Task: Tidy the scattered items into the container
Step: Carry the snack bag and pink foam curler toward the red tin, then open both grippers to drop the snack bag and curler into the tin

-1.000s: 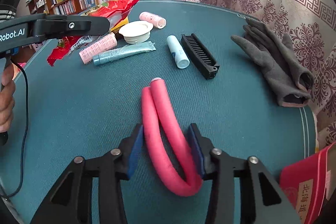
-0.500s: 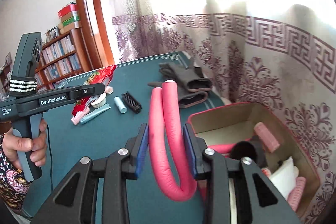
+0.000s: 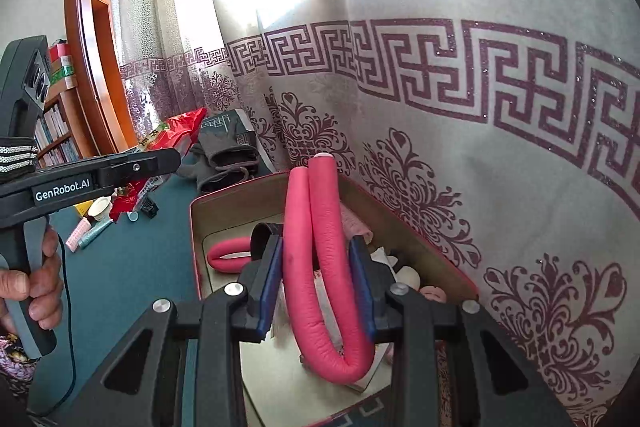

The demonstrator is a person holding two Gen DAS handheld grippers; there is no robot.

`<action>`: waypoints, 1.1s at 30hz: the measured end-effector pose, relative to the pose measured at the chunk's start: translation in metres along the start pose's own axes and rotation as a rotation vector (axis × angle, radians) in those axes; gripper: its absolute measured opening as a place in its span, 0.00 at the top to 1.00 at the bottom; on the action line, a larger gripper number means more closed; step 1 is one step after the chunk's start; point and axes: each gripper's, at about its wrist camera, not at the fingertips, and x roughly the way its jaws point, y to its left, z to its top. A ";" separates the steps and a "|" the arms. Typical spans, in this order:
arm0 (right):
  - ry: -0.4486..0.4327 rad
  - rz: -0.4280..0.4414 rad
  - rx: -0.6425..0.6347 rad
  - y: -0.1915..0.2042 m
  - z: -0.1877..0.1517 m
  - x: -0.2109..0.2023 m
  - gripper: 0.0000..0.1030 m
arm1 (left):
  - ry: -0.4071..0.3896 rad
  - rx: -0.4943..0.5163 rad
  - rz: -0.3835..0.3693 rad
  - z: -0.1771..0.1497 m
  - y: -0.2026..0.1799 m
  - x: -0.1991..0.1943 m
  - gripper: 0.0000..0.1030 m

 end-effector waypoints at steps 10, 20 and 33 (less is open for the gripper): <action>-0.048 -0.060 -0.041 -0.002 -0.001 0.004 0.23 | -0.033 0.042 0.036 0.011 -0.005 0.025 0.13; 0.015 0.061 -0.044 0.030 0.038 0.034 0.23 | 0.012 -0.133 0.134 0.011 0.081 0.026 0.13; 0.198 0.141 -0.080 0.101 0.074 0.062 0.22 | 0.042 -0.246 0.296 0.019 0.177 -0.024 0.13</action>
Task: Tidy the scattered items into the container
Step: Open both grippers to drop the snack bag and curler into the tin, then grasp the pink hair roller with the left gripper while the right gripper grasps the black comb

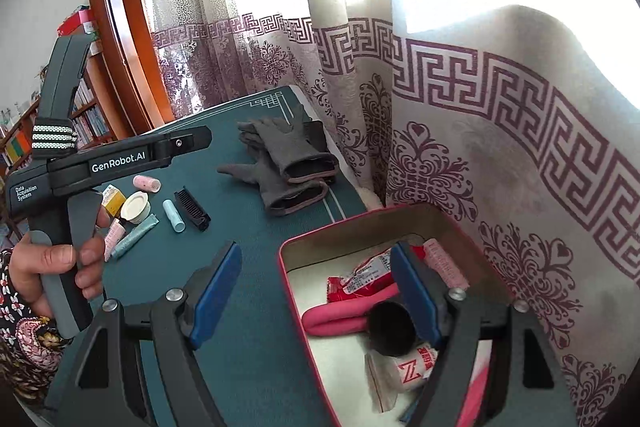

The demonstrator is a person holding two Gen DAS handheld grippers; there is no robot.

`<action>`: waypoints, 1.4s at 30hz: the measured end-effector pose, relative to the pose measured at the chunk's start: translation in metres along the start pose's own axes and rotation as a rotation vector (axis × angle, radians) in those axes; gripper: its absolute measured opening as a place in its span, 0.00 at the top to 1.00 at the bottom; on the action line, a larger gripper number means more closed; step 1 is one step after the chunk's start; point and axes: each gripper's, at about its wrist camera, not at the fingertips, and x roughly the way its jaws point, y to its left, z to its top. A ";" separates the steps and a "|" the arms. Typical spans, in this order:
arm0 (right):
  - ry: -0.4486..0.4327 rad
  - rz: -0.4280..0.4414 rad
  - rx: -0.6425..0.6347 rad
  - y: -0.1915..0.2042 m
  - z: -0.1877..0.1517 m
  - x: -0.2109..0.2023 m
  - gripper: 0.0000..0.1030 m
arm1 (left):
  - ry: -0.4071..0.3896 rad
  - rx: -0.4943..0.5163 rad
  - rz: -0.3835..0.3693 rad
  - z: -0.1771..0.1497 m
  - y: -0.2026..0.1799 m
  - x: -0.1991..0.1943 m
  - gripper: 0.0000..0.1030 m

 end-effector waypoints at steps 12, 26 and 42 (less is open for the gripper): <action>0.258 0.122 -0.084 0.097 0.006 0.046 0.22 | 0.249 -0.315 0.285 -0.087 0.171 -0.040 0.13; 0.442 0.103 -0.230 0.160 0.008 0.119 0.22 | 0.369 -0.328 0.242 -0.110 0.202 -0.001 0.13; 0.505 0.072 -0.257 0.163 0.033 0.168 0.33 | 0.446 -0.277 0.204 -0.096 0.194 0.022 0.74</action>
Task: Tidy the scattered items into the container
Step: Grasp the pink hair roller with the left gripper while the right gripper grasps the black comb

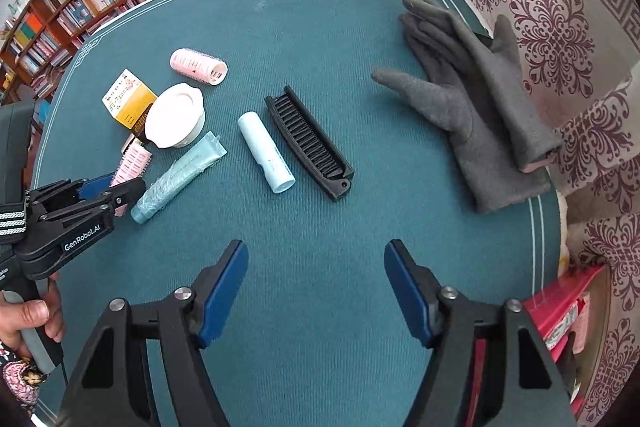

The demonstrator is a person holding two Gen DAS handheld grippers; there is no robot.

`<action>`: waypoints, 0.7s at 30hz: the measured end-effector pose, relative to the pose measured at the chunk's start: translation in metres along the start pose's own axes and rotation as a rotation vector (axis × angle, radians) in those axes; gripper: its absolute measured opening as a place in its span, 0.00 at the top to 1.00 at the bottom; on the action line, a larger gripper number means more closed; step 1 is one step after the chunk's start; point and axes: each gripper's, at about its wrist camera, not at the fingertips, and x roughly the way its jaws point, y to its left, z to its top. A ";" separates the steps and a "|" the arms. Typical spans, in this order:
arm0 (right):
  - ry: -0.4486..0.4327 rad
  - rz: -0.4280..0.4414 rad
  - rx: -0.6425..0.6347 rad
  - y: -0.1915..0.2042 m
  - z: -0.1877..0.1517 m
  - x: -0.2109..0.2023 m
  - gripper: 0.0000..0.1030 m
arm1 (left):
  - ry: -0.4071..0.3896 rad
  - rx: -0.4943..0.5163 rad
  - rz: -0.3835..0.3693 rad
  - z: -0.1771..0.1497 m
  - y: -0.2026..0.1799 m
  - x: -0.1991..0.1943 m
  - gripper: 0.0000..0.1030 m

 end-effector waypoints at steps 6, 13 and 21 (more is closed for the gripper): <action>0.009 0.002 -0.010 -0.008 0.038 0.019 0.53 | 0.027 -0.082 -0.043 -0.013 0.015 -0.012 0.74; 0.051 0.024 -0.071 -0.005 0.066 0.040 0.54 | 0.042 -0.119 -0.057 -0.036 0.028 -0.033 0.74; 0.109 0.062 -0.130 0.007 0.070 0.049 0.54 | 0.029 -0.124 -0.070 -0.041 0.034 -0.054 0.74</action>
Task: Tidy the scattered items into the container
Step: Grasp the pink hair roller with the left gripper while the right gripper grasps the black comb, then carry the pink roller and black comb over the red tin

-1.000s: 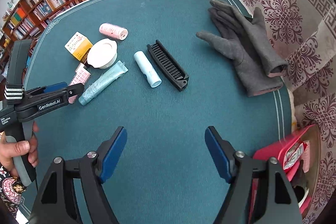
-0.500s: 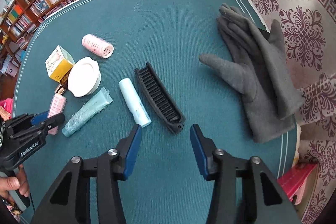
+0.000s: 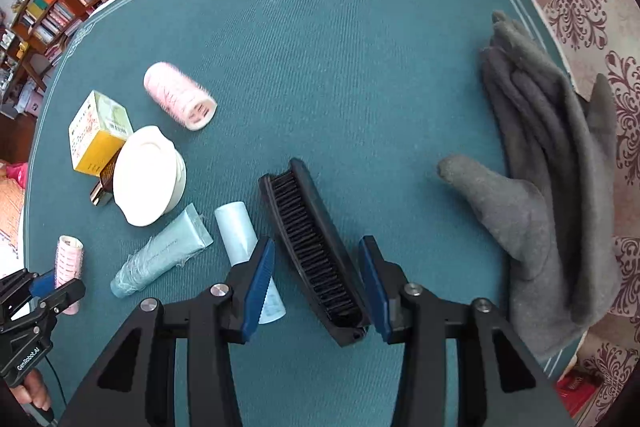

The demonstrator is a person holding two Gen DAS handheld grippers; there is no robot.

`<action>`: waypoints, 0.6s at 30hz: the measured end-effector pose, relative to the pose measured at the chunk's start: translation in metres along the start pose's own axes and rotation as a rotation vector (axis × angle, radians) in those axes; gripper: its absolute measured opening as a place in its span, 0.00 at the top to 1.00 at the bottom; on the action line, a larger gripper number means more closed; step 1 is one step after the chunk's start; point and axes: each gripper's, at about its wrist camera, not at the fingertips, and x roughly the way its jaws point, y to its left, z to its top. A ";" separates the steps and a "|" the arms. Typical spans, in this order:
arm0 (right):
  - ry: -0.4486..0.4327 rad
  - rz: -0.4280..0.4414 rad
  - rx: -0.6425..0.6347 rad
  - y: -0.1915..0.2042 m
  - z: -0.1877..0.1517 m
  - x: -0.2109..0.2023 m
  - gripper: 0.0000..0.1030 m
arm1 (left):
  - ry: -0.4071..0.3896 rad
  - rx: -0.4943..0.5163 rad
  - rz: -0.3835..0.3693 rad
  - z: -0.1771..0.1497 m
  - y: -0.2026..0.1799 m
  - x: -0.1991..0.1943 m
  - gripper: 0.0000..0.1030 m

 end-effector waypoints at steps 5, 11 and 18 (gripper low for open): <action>-0.021 -0.082 -0.041 0.008 -0.005 -0.006 0.68 | -0.010 0.024 -0.016 -0.001 0.014 -0.005 0.74; -0.085 -0.051 0.144 -0.011 -0.029 -0.047 0.72 | -0.022 0.063 -0.043 0.002 -0.003 -0.009 0.74; -0.182 -0.099 0.278 -0.028 -0.110 -0.132 0.72 | -0.025 0.154 -0.105 0.005 -0.050 -0.012 0.74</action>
